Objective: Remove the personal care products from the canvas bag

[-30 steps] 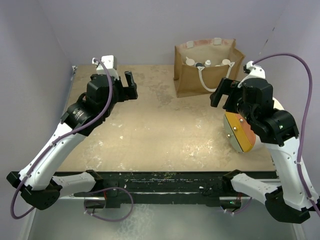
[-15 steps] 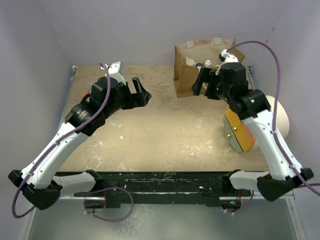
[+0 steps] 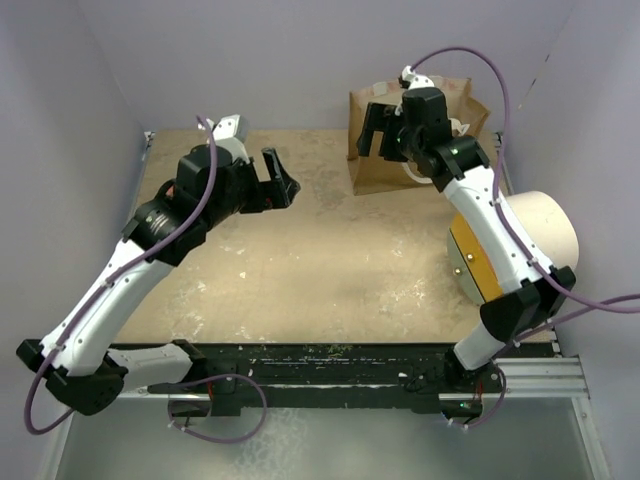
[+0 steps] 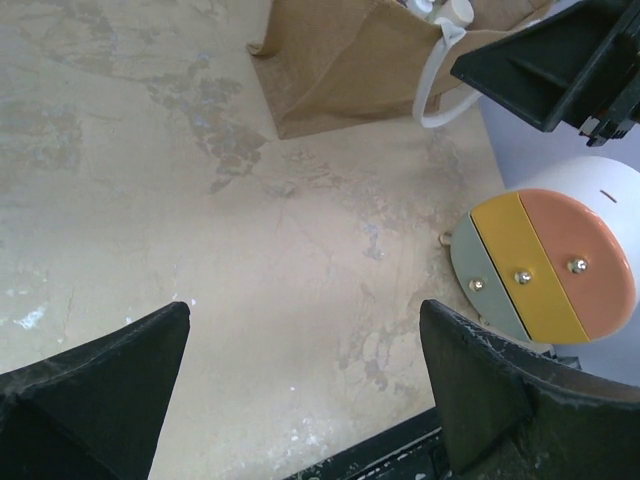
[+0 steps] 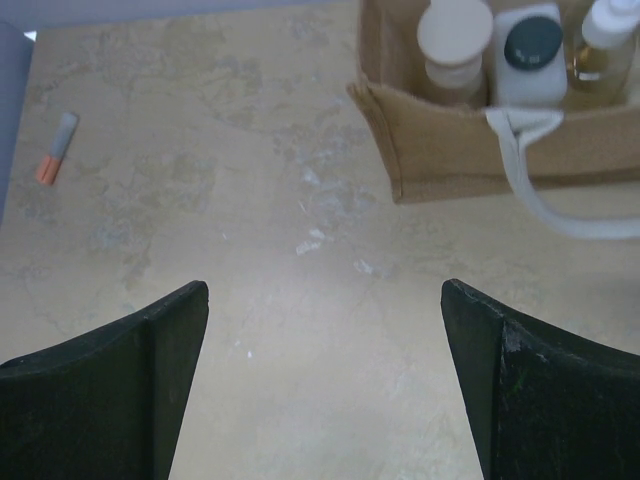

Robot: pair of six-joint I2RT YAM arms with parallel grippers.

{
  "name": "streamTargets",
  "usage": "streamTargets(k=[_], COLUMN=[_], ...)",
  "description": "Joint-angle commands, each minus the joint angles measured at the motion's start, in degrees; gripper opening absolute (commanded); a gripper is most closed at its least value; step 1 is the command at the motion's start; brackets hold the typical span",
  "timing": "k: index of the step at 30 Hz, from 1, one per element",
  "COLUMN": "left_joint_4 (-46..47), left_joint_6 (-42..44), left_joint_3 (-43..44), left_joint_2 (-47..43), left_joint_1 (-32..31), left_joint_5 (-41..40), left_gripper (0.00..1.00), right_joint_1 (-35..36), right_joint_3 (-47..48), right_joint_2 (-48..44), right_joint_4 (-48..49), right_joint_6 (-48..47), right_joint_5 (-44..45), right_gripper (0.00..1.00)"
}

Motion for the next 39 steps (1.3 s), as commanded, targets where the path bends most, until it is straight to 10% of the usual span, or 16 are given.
streamTargets(k=[1,15,30,39], left_joint_4=[0.2,-0.2,-0.1,-1.9], left_joint_6=[6.5,15.4,17.2,13.3], left_joint_3=[8.0,14.5,16.1,14.5], left_joint_2=[5.3,11.8,14.7,12.1], left_joint_1=[1.4,11.2,12.4,12.4], left_joint_5=[-2.1,-2.1,0.8,4.0], left_gripper=[0.99,0.99,0.99,0.99], right_joint_1=[-0.2,-2.4,-4.1,0.4], right_joint_3=[7.6,27.4,28.4,22.7], right_joint_2=[4.8,26.9,30.6,25.5], right_joint_4=[5.3,8.5,7.6,5.2], right_joint_6=[-5.9,-11.9,-12.3,-11.9], right_joint_5=[3.3,4.8,-12.3,-22.7], right_gripper=[1.0,0.97,0.03,0.0])
